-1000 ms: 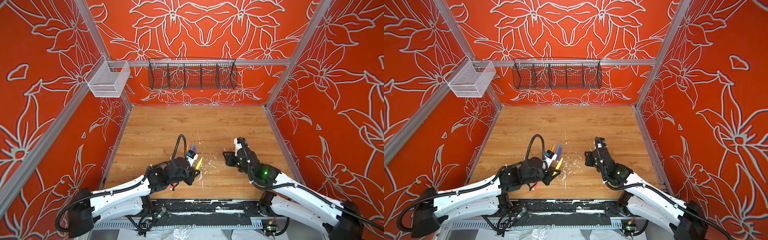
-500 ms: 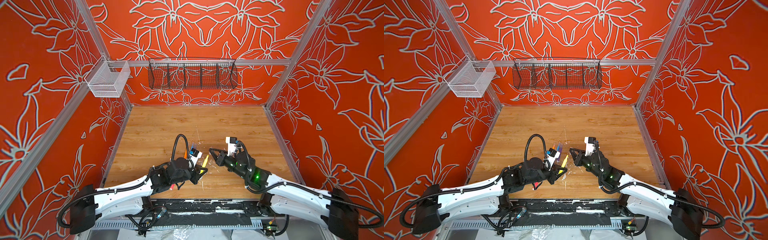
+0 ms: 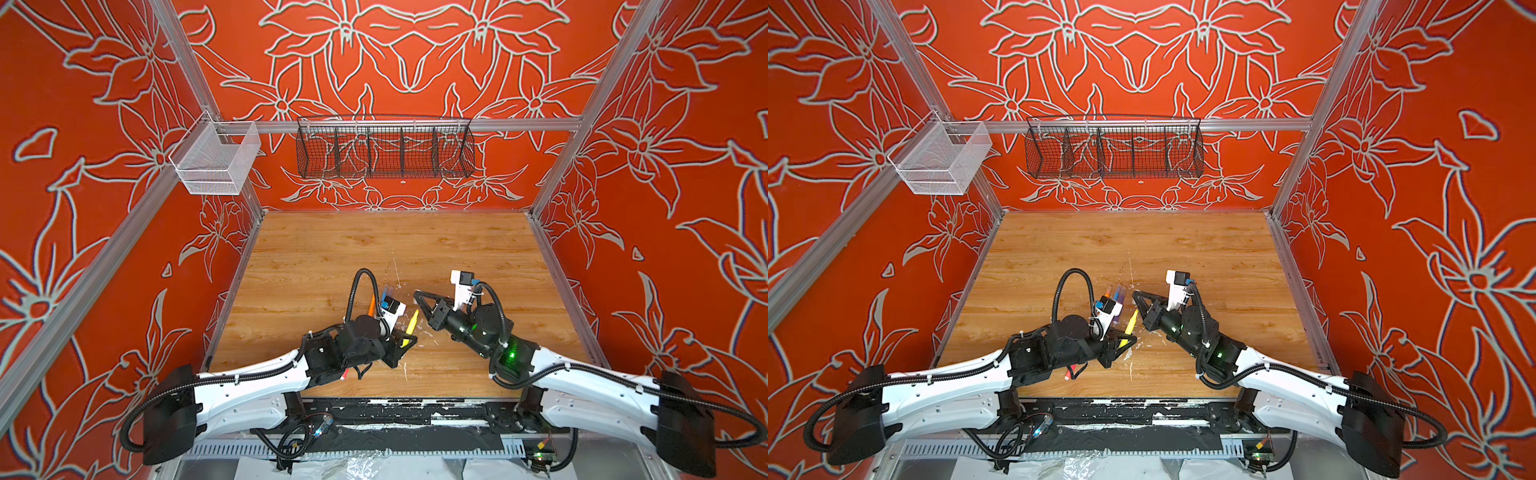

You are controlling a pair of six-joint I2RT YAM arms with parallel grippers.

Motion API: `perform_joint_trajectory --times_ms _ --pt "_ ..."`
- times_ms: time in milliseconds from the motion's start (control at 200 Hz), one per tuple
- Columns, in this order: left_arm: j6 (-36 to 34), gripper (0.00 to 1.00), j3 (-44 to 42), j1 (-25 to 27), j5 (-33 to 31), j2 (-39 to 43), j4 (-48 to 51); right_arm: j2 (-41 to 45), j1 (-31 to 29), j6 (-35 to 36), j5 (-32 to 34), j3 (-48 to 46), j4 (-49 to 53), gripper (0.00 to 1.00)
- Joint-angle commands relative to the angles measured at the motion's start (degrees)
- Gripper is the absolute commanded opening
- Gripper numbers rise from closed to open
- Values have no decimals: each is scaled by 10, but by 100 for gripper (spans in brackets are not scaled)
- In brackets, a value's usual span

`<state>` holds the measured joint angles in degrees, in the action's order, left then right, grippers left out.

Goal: Insert the pens into the pen caps
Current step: 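Carry the cap above the yellow highlighter tip with the right gripper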

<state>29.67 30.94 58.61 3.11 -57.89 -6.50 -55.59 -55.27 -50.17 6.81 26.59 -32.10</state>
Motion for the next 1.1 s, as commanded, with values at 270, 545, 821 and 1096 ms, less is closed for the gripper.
perform_joint_trajectory --times_ms 270,545,821,1096 --pt "9 0 -12 4 -22 27 -18 9 -8 -11 21 -7 -17 1" --pt "9 0 -11 4 -25 34 -16 -2 -9 -14 22 -12 -19 1" --pt "4 0 -10 4 -32 37 -13 -6 -12 -24 8 -15 -22 1" --pt "4 0 -12 4 -47 38 -14 -11 -20 -31 0 -17 -29 1"
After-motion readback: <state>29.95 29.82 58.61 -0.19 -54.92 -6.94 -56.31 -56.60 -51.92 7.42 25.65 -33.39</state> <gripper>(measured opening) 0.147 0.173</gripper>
